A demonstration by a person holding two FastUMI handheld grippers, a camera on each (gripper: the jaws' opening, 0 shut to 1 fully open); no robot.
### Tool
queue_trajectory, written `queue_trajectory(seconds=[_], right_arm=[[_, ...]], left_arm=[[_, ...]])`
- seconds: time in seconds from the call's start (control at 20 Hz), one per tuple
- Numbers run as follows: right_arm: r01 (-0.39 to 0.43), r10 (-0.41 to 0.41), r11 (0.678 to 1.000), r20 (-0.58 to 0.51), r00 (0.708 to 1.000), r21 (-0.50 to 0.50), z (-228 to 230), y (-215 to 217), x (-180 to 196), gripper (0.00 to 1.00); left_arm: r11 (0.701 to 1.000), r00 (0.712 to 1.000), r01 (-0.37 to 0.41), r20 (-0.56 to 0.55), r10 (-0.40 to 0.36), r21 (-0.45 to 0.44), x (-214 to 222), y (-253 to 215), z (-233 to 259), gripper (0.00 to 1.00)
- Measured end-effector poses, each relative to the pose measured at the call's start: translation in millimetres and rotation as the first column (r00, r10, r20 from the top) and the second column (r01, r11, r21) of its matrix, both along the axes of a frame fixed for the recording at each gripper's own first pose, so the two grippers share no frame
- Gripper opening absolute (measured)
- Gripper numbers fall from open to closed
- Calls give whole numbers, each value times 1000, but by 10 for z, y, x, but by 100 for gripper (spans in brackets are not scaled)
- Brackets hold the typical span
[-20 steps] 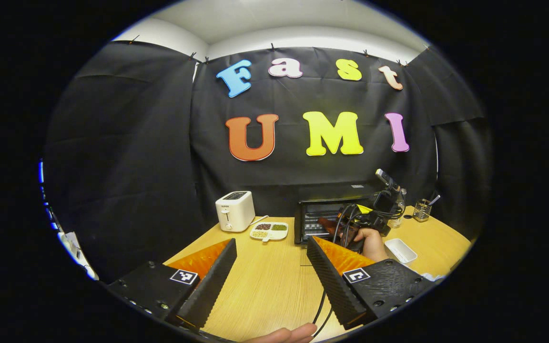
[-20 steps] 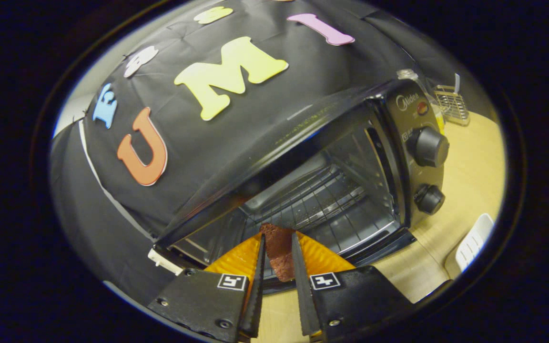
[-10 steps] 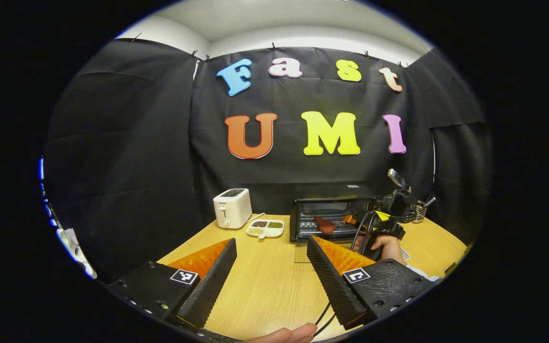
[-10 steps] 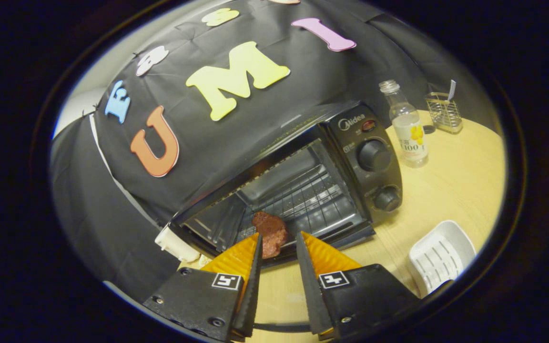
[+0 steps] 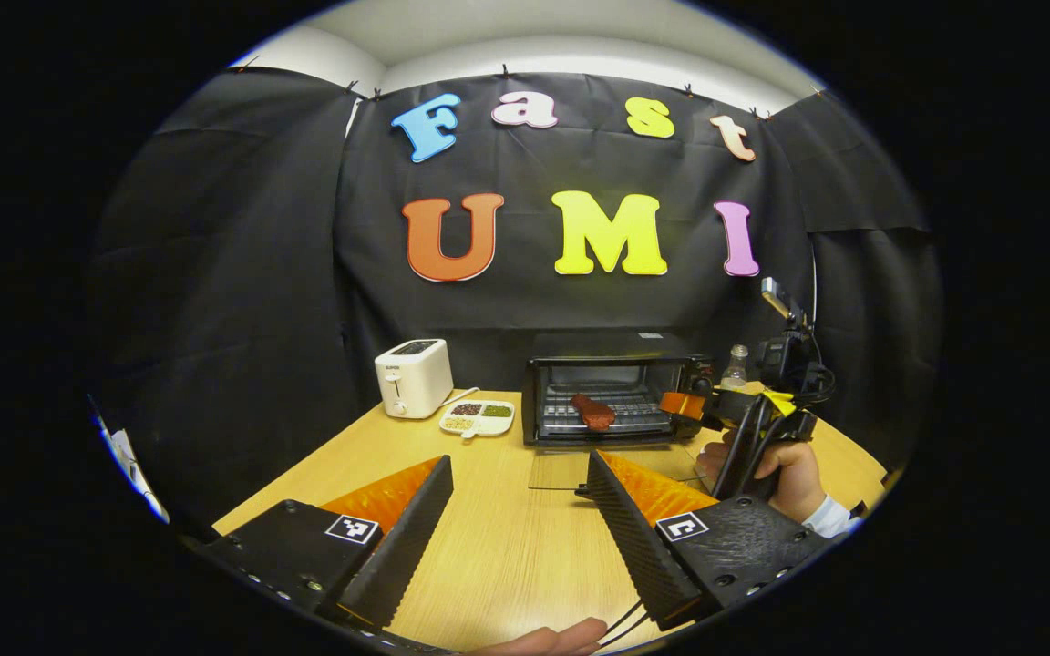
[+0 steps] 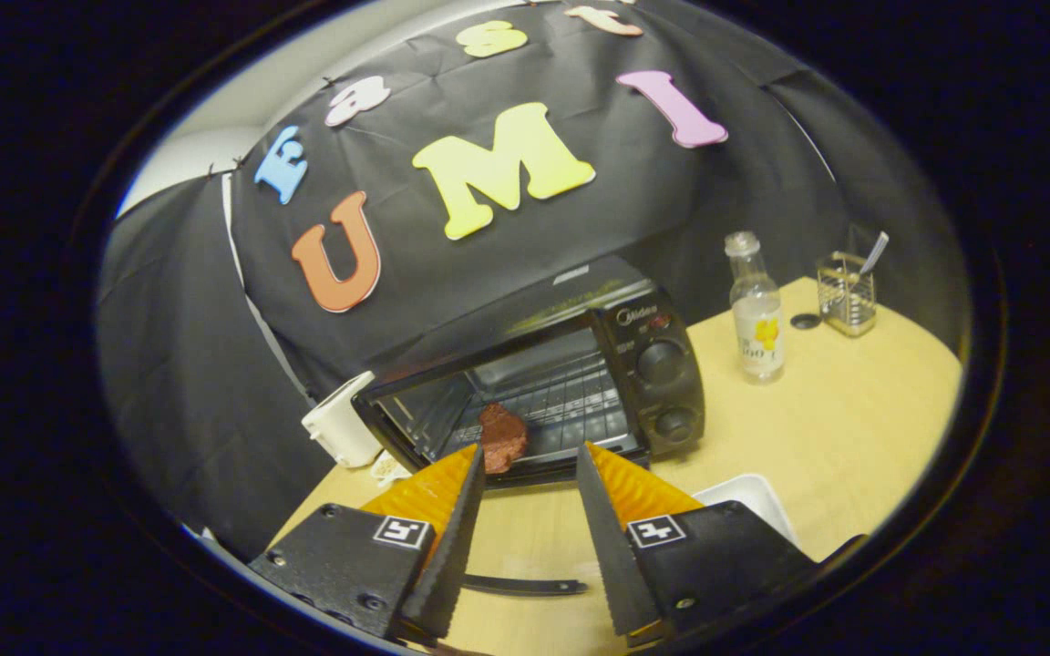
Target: Open the electric oven with the left hand, put the food in, and close the electric oven.
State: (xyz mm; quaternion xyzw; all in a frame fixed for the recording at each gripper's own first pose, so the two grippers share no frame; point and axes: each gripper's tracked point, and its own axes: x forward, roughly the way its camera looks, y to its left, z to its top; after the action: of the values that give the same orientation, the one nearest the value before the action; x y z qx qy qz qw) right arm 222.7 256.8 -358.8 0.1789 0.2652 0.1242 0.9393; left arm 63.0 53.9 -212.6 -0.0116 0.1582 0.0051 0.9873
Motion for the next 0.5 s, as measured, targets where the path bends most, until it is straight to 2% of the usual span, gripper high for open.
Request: queue_trajectory(seconds=[0.05, 0.2, 0.3, 0.5], right_arm=[[-4, 5, 1000, 29, 1000, -25, 106, -87, -35, 70], [-10, 20, 996, 109, 994, -88, 414, -351, -120, 93], [-6, 30, 990, 166, 986, -141, 641, -539, -149, 100], [-10, 44, 987, 212, 976, -159, 1037, -846, -255, 100]], left_arm=[[1000, 1000, 12, -11, -12, -6, 33, -60, -44, 95], [999, 997, 47, -58, -48, -15, 129, -259, -221, 95], [997, 993, 78, -88, -79, -17, 204, -407, -341, 95], [989, 977, 144, -151, -148, -36, 379, -729, -642, 95]])
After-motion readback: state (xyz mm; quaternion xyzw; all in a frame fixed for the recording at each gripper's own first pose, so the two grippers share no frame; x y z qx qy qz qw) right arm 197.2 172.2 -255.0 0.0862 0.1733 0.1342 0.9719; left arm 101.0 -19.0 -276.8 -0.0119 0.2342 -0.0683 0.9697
